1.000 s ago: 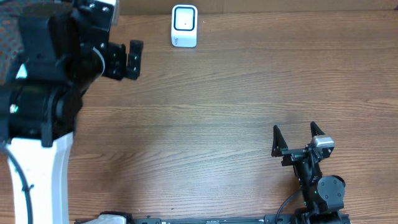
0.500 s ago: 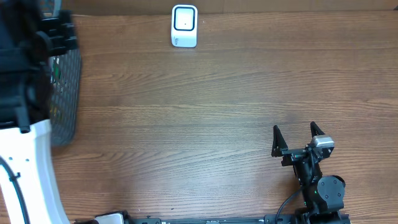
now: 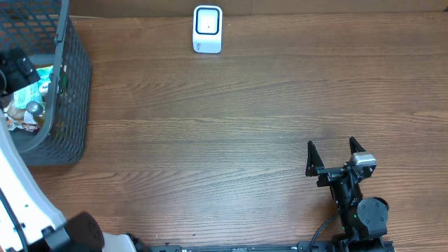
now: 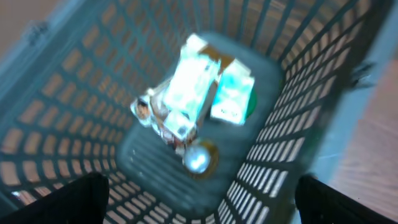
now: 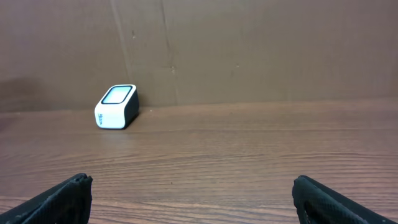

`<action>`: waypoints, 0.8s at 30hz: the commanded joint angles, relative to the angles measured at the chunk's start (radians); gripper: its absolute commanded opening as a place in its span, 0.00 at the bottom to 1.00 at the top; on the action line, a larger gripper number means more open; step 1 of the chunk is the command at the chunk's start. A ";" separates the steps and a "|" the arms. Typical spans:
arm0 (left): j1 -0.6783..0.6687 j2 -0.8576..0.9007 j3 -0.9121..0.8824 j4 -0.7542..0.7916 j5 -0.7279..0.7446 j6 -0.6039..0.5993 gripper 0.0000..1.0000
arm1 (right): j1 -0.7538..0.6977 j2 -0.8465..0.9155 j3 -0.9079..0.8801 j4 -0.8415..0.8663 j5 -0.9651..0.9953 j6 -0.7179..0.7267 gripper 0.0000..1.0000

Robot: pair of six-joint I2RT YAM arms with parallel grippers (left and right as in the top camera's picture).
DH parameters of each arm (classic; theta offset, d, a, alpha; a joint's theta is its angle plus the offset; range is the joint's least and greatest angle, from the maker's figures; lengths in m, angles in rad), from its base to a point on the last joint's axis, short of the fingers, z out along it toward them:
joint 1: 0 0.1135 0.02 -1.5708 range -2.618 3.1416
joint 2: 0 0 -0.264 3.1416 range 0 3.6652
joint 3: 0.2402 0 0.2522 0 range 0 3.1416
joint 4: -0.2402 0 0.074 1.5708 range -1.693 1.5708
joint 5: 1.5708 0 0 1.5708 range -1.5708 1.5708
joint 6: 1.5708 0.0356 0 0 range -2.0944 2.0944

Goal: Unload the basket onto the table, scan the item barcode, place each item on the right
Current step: 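Move the left gripper up and into the grey basket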

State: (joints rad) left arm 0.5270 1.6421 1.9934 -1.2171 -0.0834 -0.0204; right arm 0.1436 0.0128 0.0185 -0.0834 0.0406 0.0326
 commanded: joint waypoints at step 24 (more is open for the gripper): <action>0.064 0.303 -0.005 -0.105 0.117 0.051 0.93 | -0.006 -0.010 -0.011 0.003 -0.002 -0.004 1.00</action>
State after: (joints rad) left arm 0.5957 1.9175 1.9934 -1.3174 0.0193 0.0067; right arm 0.1436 0.0128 0.0185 -0.0830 0.0406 0.0322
